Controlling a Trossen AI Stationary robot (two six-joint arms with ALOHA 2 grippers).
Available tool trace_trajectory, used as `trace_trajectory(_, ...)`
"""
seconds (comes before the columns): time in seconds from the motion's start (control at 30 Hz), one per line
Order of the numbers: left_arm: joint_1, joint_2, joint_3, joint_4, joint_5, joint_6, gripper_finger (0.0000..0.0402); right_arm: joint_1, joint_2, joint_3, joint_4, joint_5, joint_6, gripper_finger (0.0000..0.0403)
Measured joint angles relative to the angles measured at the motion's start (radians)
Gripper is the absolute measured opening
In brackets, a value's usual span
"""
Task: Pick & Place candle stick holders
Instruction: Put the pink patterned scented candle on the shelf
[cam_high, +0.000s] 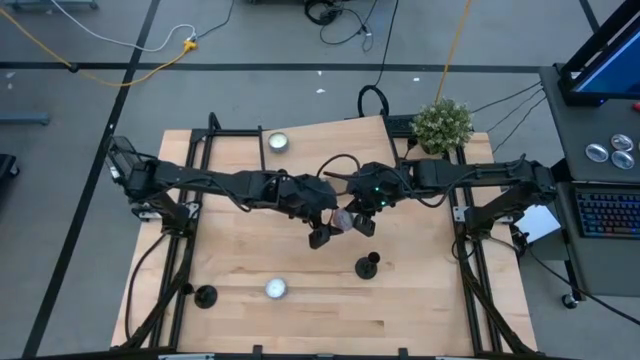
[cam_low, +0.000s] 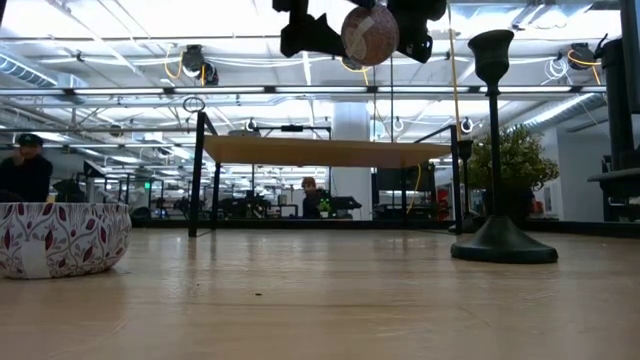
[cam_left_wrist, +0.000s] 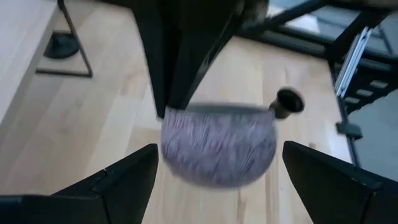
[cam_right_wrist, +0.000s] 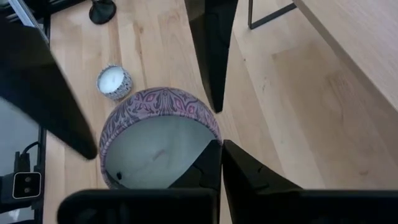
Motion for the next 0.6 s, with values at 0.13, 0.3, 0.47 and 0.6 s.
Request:
trace_trajectory(0.13,0.001,0.003,0.000,0.004,0.007,0.000,0.0351,0.000,0.000,0.000,0.000,0.000,0.000,0.0000)
trace_trajectory(0.3,0.003,0.018,0.000,0.032,0.020,0.002,0.0351,0.000,0.000,0.000,0.002,-0.001,0.000,0.0000)
trace_trajectory(0.47,0.008,0.028,0.000,0.041,0.040,0.002,0.0351,0.000,0.000,0.000,0.006,-0.001,0.000,0.0000)
trace_trajectory(0.6,0.008,0.045,0.006,0.052,0.058,-0.002,0.0351,0.000,0.000,0.000,0.007,-0.002,0.001,0.0000)
